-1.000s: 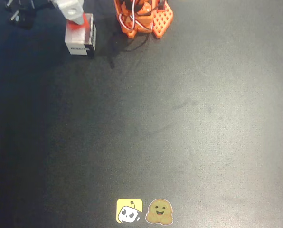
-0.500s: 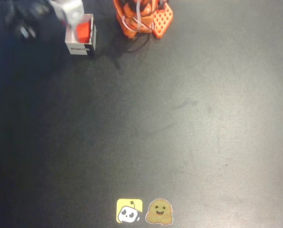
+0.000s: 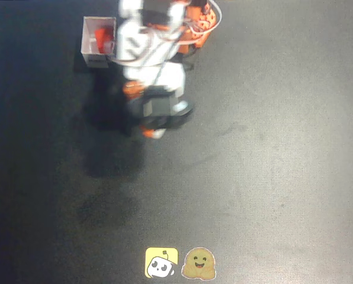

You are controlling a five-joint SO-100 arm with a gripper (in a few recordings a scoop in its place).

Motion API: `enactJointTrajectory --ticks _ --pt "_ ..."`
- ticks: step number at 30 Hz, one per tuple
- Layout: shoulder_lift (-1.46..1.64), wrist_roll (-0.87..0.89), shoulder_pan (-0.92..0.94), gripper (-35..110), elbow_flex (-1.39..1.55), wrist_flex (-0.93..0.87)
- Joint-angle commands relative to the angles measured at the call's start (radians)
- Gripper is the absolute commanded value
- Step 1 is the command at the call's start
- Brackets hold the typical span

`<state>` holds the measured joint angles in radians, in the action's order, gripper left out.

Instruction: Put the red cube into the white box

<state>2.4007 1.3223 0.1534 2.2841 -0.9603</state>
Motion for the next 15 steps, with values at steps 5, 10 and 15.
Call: enactJointTrajectory --ticks 5,10,15 --pt "0.413 0.04 -0.077 0 0.291 0.021" --pt "0.729 0.052 -0.089 0 0.495 -0.009" --pt "0.796 0.057 -0.094 0 0.577 -0.081"
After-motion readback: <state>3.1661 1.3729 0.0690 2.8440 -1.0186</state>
